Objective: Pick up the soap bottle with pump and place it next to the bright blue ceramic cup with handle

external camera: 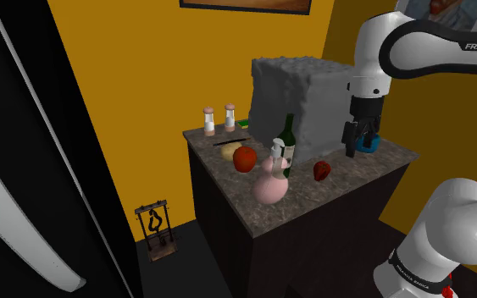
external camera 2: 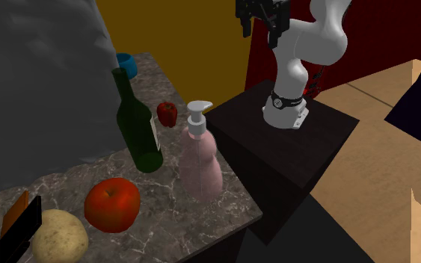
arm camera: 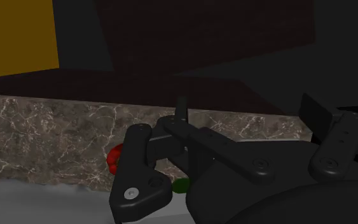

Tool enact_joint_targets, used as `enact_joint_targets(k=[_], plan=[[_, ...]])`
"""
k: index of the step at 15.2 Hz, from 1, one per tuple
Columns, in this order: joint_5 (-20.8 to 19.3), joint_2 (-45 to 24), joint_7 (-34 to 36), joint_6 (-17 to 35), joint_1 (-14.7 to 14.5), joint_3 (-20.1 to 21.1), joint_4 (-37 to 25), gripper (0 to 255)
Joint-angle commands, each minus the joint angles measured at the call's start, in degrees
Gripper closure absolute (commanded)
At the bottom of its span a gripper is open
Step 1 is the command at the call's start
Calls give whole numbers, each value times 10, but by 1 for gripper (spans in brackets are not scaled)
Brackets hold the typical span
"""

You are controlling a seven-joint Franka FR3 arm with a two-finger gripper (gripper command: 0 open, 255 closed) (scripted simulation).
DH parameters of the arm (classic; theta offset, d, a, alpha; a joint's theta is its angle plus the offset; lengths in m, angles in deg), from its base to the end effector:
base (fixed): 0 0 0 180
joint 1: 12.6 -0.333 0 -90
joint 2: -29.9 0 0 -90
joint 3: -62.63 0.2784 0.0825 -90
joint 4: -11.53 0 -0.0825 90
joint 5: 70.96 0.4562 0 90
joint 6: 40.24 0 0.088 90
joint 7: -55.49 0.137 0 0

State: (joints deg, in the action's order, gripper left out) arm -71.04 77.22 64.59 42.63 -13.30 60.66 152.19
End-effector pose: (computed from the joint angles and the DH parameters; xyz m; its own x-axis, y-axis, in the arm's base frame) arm 0.3731 -0.0082 0.4873 0.9692 -0.1645 -0.1834 -0.1664 -0.9860 0.0052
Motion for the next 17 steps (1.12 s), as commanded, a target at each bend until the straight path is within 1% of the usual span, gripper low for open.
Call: enact_joint_targets(k=[1, 5, 9, 13, 17], plan=[[0, 0, 0, 0, 0, 0, 0, 0], [2, -88, 6, 55, -7, 11, -42, 0], [1, -175, 12, 97, -12, 21, -95, 0], [-3, -261, 20, 128, -16, 30, -158, 0], [-10, -347, 27, 147, -19, 39, -233, 0]])
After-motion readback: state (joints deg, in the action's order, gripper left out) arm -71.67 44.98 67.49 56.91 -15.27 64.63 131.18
